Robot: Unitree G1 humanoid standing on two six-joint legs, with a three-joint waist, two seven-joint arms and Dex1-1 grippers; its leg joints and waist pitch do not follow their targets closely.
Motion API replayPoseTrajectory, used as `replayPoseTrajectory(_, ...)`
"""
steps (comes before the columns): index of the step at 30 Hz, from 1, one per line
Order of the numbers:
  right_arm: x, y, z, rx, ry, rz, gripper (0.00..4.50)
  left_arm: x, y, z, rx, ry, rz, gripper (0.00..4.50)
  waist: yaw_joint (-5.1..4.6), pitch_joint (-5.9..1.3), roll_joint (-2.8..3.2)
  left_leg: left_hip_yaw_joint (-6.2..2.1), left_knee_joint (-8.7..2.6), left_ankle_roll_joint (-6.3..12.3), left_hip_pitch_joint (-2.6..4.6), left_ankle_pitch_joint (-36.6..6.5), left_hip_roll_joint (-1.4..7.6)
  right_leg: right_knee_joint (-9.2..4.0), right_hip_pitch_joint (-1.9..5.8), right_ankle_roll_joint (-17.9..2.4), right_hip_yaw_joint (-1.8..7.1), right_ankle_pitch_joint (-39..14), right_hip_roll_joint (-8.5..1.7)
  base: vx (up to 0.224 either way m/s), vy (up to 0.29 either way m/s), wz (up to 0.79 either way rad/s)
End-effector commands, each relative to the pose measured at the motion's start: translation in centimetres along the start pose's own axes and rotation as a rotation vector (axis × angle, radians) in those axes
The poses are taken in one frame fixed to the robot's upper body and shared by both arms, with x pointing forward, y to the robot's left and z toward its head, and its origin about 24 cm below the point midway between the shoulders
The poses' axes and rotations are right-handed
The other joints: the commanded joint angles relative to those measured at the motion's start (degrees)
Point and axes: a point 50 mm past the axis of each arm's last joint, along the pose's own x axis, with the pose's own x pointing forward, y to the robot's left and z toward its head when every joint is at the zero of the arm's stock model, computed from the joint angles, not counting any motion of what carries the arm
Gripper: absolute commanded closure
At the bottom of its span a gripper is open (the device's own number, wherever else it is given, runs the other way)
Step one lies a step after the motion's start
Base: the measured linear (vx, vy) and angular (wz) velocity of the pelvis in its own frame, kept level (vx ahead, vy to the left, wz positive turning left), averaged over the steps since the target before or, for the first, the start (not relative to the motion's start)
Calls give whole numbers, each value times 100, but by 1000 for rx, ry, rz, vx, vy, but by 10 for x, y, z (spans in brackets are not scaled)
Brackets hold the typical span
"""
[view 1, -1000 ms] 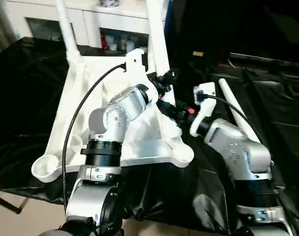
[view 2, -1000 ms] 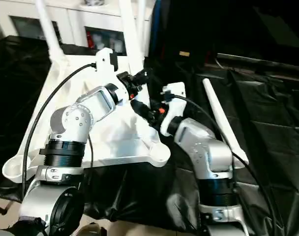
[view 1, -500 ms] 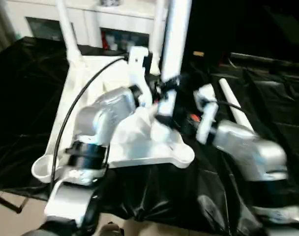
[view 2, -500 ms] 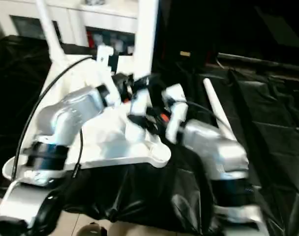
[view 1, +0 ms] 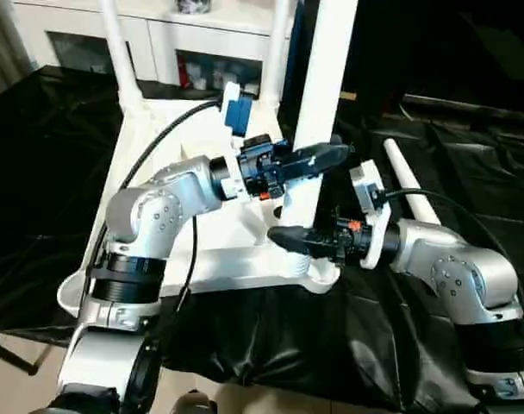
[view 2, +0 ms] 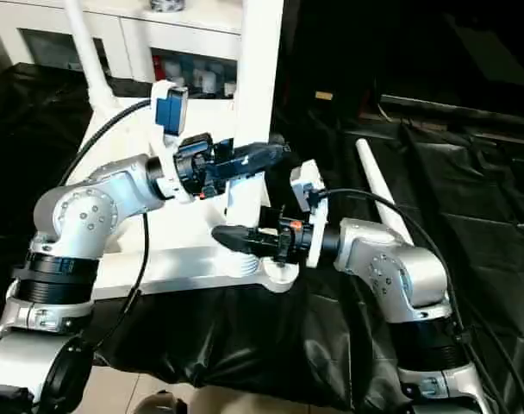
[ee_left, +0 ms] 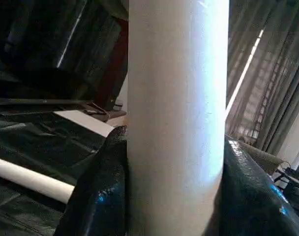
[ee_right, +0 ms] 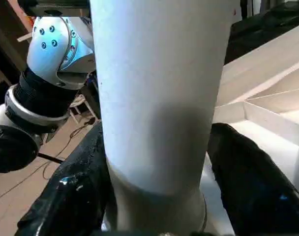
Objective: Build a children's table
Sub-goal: Pick table leg
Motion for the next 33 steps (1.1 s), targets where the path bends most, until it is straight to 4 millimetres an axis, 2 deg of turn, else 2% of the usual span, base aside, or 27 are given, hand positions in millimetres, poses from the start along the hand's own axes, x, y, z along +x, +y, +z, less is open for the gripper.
replayPoseTrajectory(1,-2,0,1,-10,2,-19,190,6,-8,3,0,-8,-71,261,0,-420,14,-64,-363,-32,102,-814,224,-429,325,-912,285,-840,-502,0,0,0)
replayPoseTrajectory(8,-1,1,0,0,-10,-17,247,4,-10,3,-12,-15,-83,261,-2,-426,17,-64,-356,-18,95,-734,218,-408,332,-934,282,-697,-495,0,0,0)
replayPoseTrajectory(12,0,1,1,-6,-26,-37,253,4,-7,3,-3,-31,-36,261,-1,-425,19,-64,-359,-39,100,-786,218,-421,326,-905,282,-818,-497,0,0,0)
replayPoseTrajectory(14,1,0,2,-13,-35,-60,253,5,-4,5,3,-66,5,205,0,-429,20,-64,-354,-65,102,-800,223,-418,326,-912,283,-801,-498,0,0,0)
replayPoseTrajectory(17,3,-2,5,-27,-52,-100,254,5,-3,7,37,-76,55,186,-4,-424,13,-70,-363,-94,100,-807,226,-424,323,-897,282,-811,-501,0,0,0)
replayPoseTrajectory(19,6,-8,10,-46,-77,-180,254,6,14,7,107,-90,297,172,-3,-422,20,-80,-367,-108,98,-814,238,-432,324,-844,287,-788,-499,0,0,0)
replayPoseTrajectory(22,7,-13,13,-59,-86,-236,254,4,19,8,118,-105,397,163,-9,-432,7,-73,-360,-139,104,-800,224,-432,332,-758,288,-827,-508,0,0,0)
replayPoseTrajectory(26,9,-16,15,-68,-93,-277,255,5,20,7,179,-77,492,163,-19,-434,-11,-74,-360,-100,94,-677,216,-419,333,-699,284,-713,-488,0,0,0)
replayPoseTrajectory(27,10,-16,15,-73,-93,-285,255,6,19,6,187,-84,505,191,-19,-438,-7,-70,-353,-88,93,-657,216,-413,334,-706,287,-666,-492,0,0,0)
replayPoseTrajectory(31,12,-17,16,-79,-96,-301,255,10,16,5,188,-115,527,201,-21,-438,-26,-65,-342,-40,79,-599,216,-396,341,-802,285,-484,-492,0,0,0)
replayPoseTrajectory(33,12,-18,17,-82,-98,-308,255,12,15,5,191,-119,525,234,-12,-436,-16,-63,-342,-15,83,-590,213,-397,336,-803,287,-508,-489,0,0,0)
